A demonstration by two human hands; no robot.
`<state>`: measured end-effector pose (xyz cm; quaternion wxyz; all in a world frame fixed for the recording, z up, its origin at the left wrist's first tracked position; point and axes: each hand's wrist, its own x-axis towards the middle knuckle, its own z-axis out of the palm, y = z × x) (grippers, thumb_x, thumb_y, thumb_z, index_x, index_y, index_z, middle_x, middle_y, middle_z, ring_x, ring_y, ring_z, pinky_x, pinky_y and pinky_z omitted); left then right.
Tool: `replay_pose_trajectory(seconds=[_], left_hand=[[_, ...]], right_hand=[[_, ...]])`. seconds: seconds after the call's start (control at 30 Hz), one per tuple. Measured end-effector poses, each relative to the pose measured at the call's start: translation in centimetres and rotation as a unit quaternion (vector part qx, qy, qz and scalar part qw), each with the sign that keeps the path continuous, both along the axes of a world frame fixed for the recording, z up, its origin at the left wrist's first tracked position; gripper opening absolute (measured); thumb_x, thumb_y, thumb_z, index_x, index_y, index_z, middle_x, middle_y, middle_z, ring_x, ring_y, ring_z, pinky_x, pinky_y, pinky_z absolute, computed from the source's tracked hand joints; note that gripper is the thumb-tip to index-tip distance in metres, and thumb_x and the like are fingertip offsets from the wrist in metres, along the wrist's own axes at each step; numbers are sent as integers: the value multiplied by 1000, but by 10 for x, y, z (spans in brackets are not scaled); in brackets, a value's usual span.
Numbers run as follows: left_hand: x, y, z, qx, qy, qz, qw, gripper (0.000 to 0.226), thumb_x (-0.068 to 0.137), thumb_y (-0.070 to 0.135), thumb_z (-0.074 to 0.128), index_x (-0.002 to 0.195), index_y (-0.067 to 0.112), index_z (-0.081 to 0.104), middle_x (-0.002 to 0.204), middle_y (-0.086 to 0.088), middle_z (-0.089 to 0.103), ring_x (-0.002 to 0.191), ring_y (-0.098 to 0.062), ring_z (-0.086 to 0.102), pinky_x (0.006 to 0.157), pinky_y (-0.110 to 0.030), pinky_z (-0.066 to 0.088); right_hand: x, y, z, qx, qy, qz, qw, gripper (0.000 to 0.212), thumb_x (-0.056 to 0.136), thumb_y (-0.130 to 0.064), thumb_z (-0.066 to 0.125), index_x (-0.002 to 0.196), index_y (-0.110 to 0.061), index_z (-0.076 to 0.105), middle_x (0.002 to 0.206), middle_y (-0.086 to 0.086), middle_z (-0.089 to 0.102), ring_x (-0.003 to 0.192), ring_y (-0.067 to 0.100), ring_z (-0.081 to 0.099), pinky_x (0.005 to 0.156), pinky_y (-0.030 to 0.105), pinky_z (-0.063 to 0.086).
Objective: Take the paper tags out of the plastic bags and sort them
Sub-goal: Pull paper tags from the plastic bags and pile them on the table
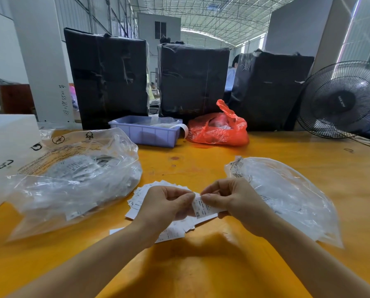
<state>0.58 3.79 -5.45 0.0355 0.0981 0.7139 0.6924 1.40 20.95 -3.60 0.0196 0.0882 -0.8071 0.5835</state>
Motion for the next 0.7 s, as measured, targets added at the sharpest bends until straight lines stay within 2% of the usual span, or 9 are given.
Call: replay_pose_trajectory(seconds=[0.13, 0.23, 0.33, 0.43, 0.5, 0.57, 0.63, 0.67, 0.7], left_hand=[[0, -1, -1, -7, -8, -11, 1000, 6, 84, 11, 67, 83, 12, 73, 76, -8, 74, 66, -14, 70, 59, -20, 54], [2, 2, -3, -22, -6, -19, 1000, 10, 83, 11, 69, 77, 18, 73, 74, -5, 74, 65, -12, 70, 57, -19, 52], [0, 1, -3, -8, -17, -6, 1000, 5, 83, 13, 68, 84, 13, 73, 75, -6, 74, 69, -17, 71, 57, -20, 53], [-2, 0, -3, 25, -43, 1, 999, 12, 83, 13, 68, 91, 5, 72, 81, -12, 74, 76, -25, 72, 63, -25, 55], [-3, 0, -3, 35, -46, 4, 998, 14, 83, 12, 67, 92, 3, 72, 83, -15, 74, 78, -27, 72, 69, -29, 56], [-3, 0, -3, 47, -47, 7, 998, 16, 83, 11, 67, 94, 0, 71, 84, -17, 73, 77, -28, 72, 72, -32, 58], [-3, -1, -3, 59, -49, 19, 997, 17, 81, 9, 67, 94, -2, 70, 85, -18, 73, 77, -28, 72, 68, -29, 59], [-3, -2, -3, 66, -50, 26, 996, 17, 81, 8, 67, 94, -2, 70, 85, -19, 73, 77, -28, 72, 64, -27, 59], [-3, -2, -2, 71, -49, 31, 996, 17, 81, 8, 68, 94, -3, 70, 86, -19, 73, 77, -27, 72, 61, -26, 57]], right_hand=[[0, 0, 0, 12, -9, 15, 1000, 8, 84, -1, 66, 89, -5, 70, 76, 13, 65, 57, 8, 59, 48, 16, 44], [0, -3, -3, 5, 8, 10, 1000, 21, 81, 0, 69, 100, -6, 64, 81, 14, 66, 65, 14, 62, 53, 19, 48], [-1, -6, -6, 10, 45, -18, 999, 24, 81, -2, 70, 103, -4, 62, 83, 13, 70, 67, 16, 66, 60, 22, 53], [0, -9, -8, 49, 88, -36, 994, 15, 86, -6, 65, 100, -2, 67, 86, 13, 71, 72, 17, 68, 63, 23, 55], [2, -10, -8, 108, 113, -31, 987, 14, 91, -10, 60, 92, -1, 71, 81, 18, 69, 68, 21, 63, 60, 34, 54], [5, -14, -8, 167, 116, -10, 979, 20, 94, -14, 56, 89, -1, 71, 79, 22, 64, 65, 24, 55, 64, 44, 51], [7, -17, -8, 178, 108, 10, 978, 20, 96, -16, 52, 102, -8, 69, 83, 10, 60, 65, 13, 57, 64, 32, 52], [7, -20, -7, 166, 105, 13, 981, 24, 96, -16, 52, 116, -12, 65, 87, 4, 57, 66, 6, 57, 64, 25, 53], [7, -21, -8, 153, 104, 8, 983, 33, 95, -15, 52, 129, -14, 56, 91, 2, 56, 70, 6, 59, 66, 23, 55]])
